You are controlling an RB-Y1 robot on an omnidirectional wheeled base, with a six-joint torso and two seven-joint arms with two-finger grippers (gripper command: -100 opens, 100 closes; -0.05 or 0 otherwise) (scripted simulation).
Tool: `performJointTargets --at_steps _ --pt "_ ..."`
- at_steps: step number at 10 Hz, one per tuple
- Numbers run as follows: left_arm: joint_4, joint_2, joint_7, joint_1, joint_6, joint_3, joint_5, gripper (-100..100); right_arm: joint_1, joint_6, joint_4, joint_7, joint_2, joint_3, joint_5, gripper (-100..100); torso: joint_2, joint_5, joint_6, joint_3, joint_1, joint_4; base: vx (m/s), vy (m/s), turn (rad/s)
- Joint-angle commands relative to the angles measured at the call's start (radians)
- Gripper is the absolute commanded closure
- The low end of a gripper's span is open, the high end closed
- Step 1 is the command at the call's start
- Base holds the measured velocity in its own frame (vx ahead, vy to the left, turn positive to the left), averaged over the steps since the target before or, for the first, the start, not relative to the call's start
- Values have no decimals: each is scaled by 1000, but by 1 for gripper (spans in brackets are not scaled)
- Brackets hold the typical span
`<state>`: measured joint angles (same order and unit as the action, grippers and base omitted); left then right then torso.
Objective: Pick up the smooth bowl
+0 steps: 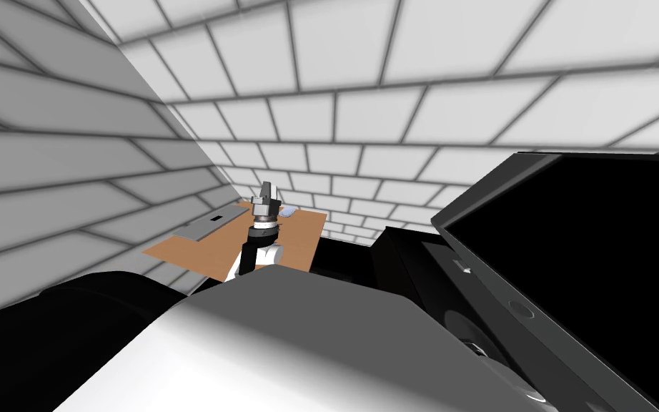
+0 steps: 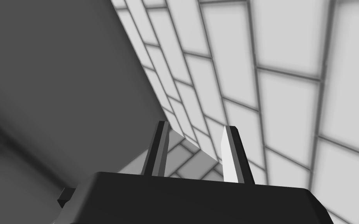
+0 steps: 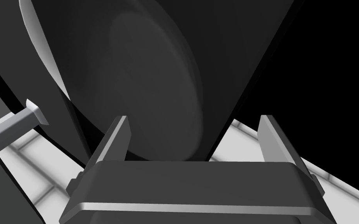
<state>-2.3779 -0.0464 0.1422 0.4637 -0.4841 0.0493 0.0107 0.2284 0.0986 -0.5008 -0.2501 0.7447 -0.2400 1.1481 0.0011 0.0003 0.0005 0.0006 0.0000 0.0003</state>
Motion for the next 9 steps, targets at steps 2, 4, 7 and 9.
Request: performJointTargets --at_steps 2,4,7,9 --pt "0 0 0 0 0 0 0 0 -23 -21 36 3 -28 -6 -9 -100 2 -1 -1 1 -3 1 -58 -70 168" --pt "0 0 0 0 0 0 0 0 -51 -48 82 7 -64 -13 -21 -100 4 -1 0 2 -5 1 -81 -73 161" --pt "0 0 0 0 0 0 0 0 -49 -43 81 -4 -63 -2 -19 100 2 -1 0 1 -2 0 -26 -25 19" --pt "0 0 0 0 0 0 0 0 -48 -40 82 -6 -65 -3 -18 100 0 1 1 1 0 1 0 0 0"
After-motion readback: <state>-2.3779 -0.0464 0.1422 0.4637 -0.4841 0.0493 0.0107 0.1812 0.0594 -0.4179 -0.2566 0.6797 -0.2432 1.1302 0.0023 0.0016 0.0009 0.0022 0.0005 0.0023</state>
